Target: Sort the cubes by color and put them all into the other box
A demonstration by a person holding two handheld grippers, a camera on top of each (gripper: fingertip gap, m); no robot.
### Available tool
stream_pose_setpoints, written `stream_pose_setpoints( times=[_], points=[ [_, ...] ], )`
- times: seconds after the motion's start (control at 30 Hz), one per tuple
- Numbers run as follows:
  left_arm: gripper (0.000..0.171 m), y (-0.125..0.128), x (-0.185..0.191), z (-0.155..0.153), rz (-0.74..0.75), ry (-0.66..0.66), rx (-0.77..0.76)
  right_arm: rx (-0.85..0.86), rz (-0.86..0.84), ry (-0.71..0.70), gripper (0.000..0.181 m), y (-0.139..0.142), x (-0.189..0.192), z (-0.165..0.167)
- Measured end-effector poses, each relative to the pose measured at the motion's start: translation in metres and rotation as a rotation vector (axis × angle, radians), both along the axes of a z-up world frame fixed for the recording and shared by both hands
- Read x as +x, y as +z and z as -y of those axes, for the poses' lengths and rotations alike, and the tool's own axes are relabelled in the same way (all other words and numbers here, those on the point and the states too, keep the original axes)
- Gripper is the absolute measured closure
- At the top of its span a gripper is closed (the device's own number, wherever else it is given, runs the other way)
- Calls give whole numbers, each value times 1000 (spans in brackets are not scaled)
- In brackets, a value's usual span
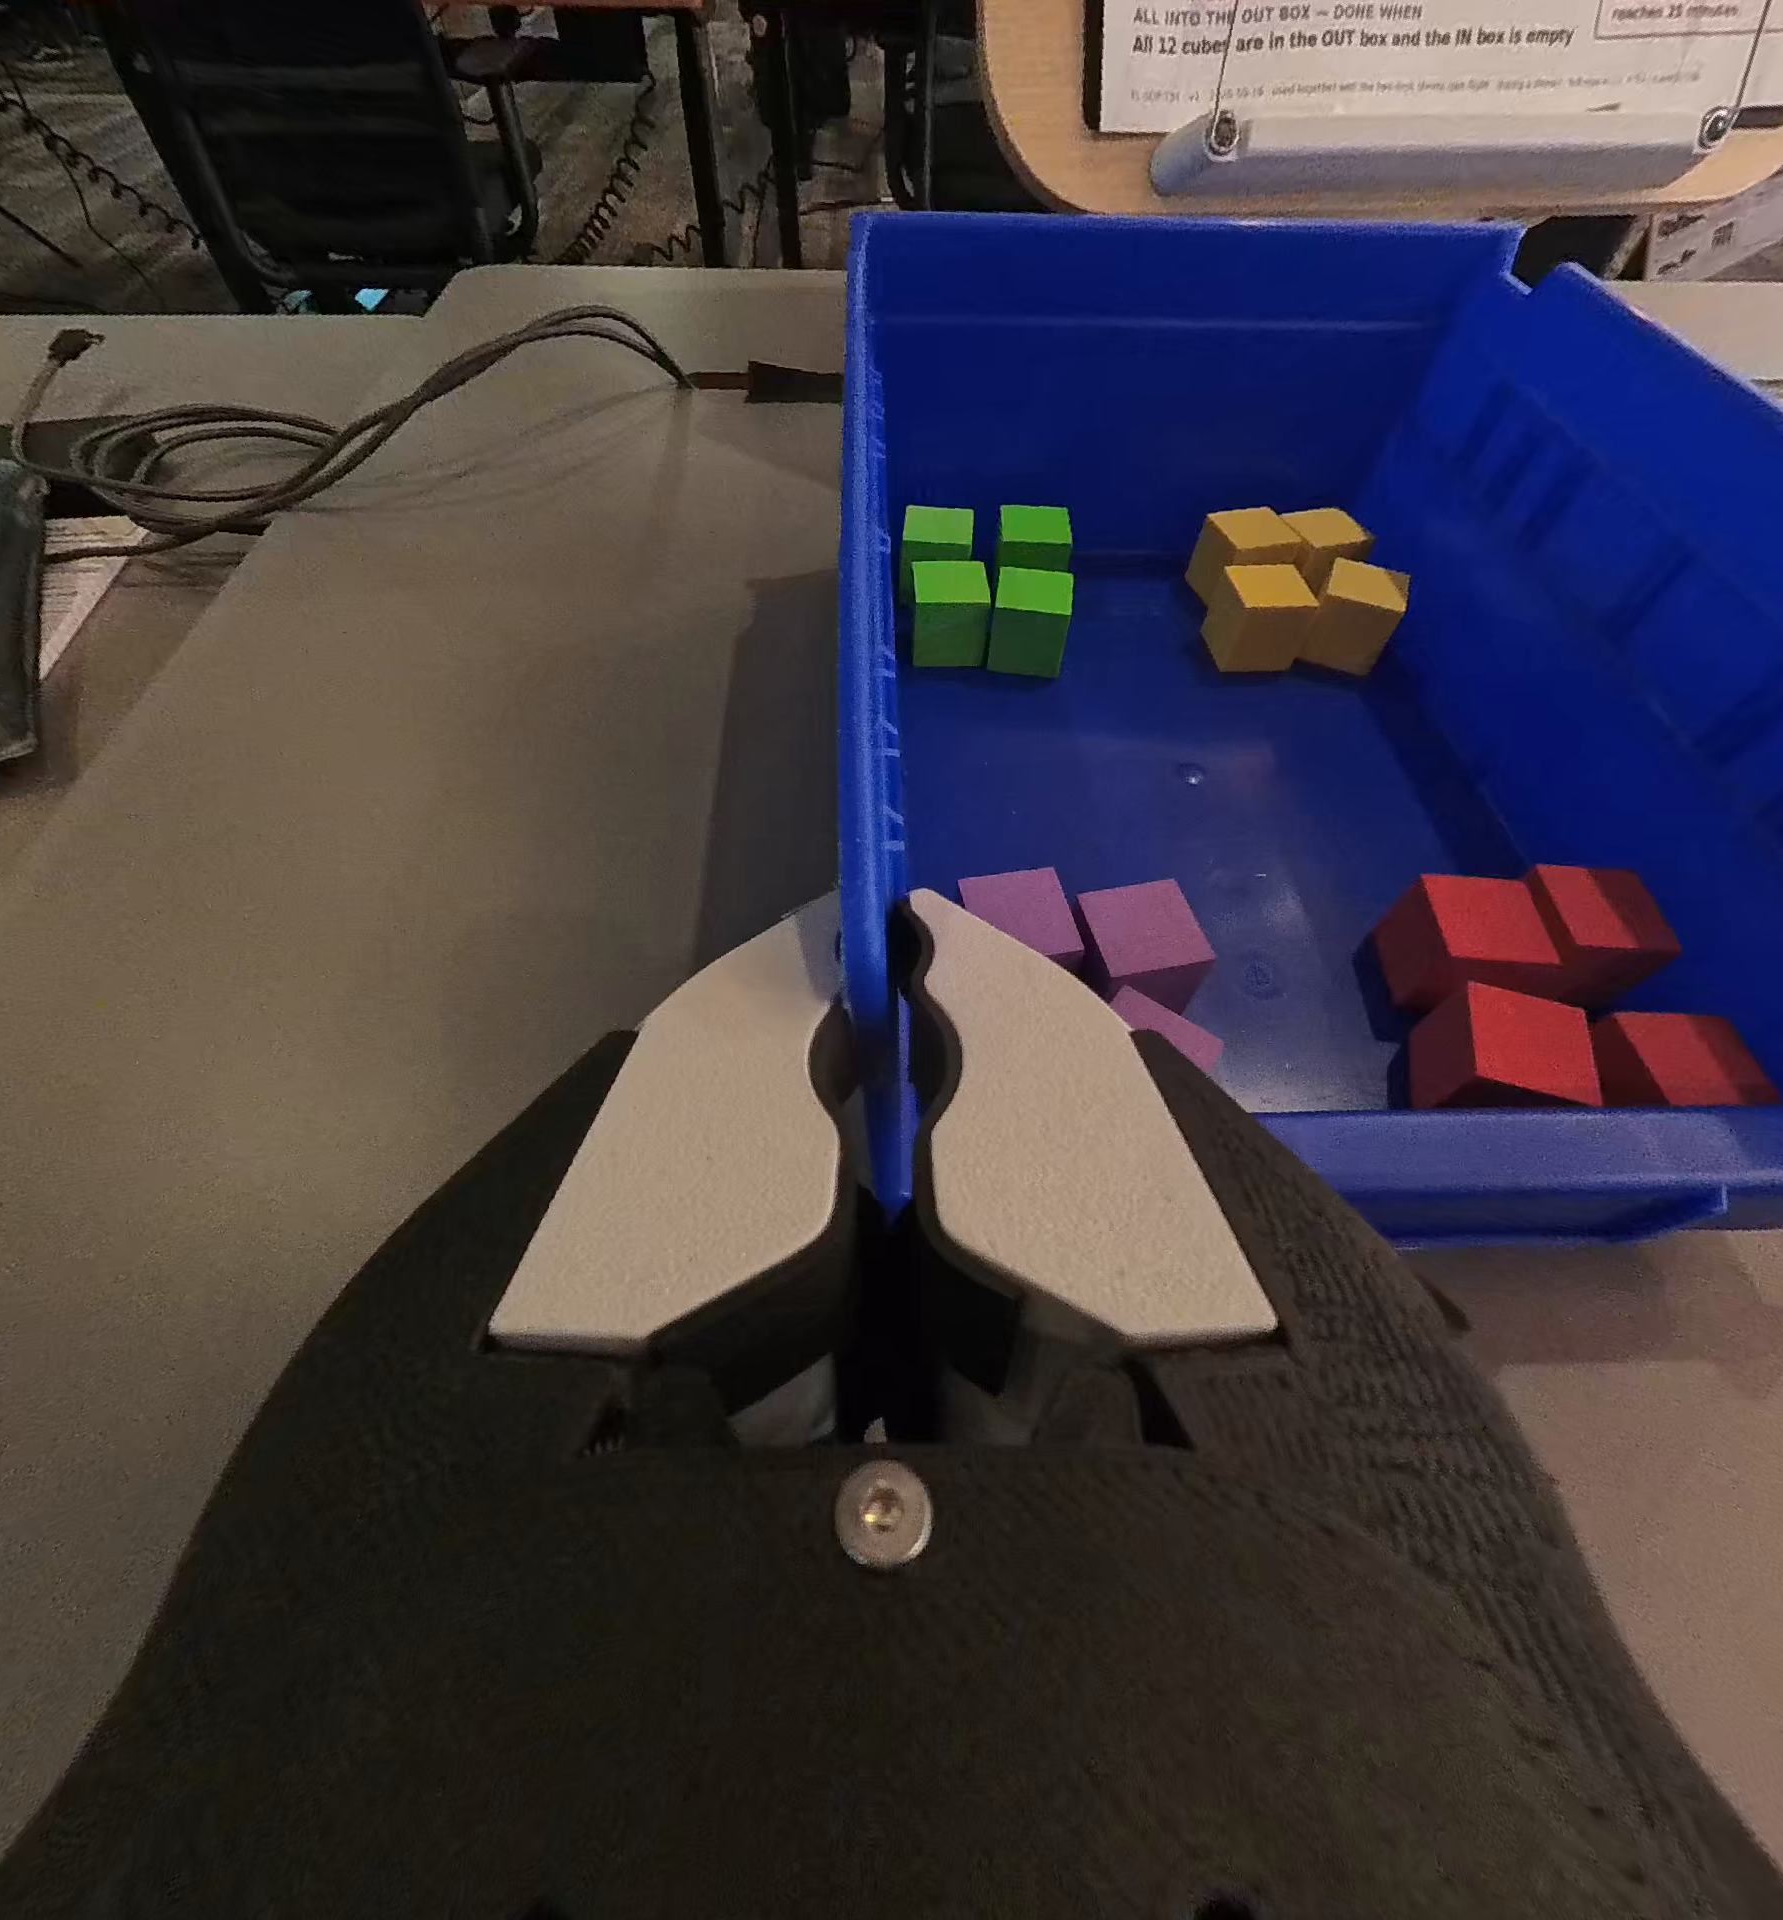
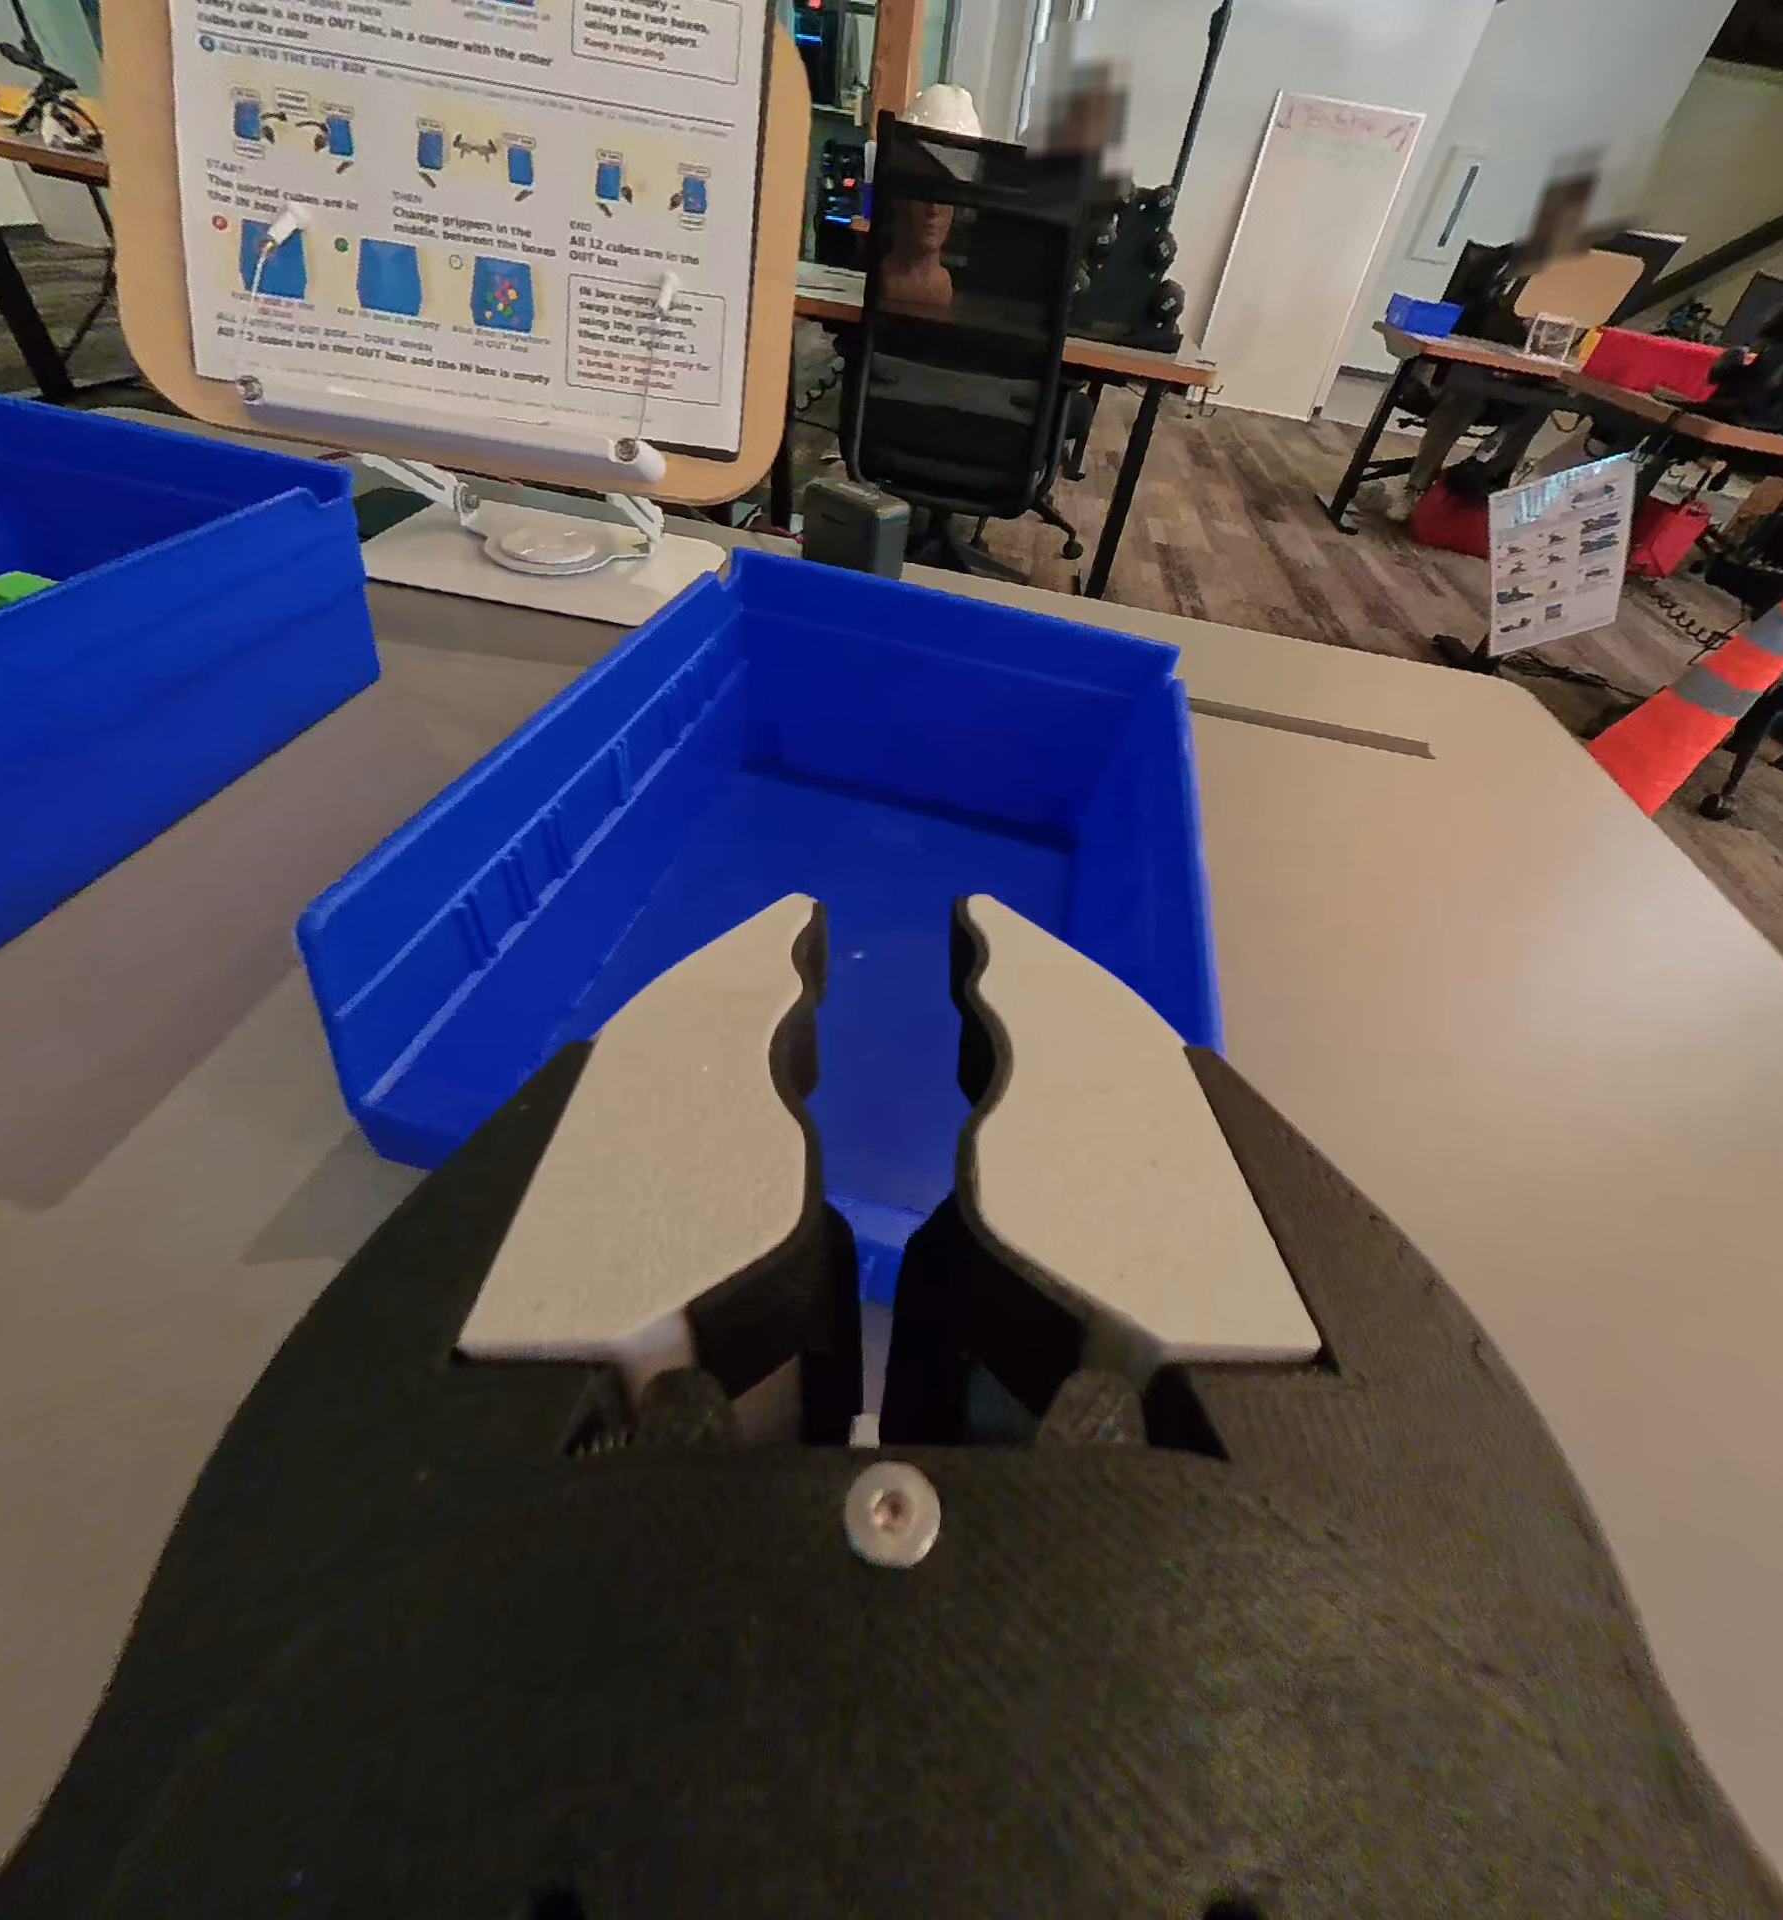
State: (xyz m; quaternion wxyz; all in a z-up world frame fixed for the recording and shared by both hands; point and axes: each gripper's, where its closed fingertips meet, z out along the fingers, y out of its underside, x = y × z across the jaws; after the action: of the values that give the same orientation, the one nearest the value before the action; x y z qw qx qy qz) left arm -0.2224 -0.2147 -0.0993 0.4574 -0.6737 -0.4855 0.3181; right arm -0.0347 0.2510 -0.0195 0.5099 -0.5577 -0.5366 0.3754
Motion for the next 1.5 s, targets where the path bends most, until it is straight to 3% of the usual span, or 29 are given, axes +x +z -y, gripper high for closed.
stream_pose_setpoints(
  times=[0.13,0.2,0.33,0.53,0.73,0.87,1.13,1.5],
  points=[
    [168,0,2,3,1,-8,1,-59,21,26,178,-12,-2,25],
    [168,0,3,5,-6,-12,-11,-66,21,11,178,-18,-3,42],
    [167,0,1,8,4,-26,-10,-98,-15,89,147,-19,-6,88],
    [168,0,0,9,-4,-30,12,-95,54,92,143,-37,-33,120],
    [167,-1,7,10,26,-34,-4,-99,120,33,153,-60,-54,120],
    [168,0,16,10,21,-22,6,-55,158,9,170,-73,-59,117],
    [168,0,37,16,18,17,30,-25,183,31,171,-73,-56,113],
    [168,0,31,11,-1,40,42,-36,171,52,171,-73,-54,119]
  ],
)
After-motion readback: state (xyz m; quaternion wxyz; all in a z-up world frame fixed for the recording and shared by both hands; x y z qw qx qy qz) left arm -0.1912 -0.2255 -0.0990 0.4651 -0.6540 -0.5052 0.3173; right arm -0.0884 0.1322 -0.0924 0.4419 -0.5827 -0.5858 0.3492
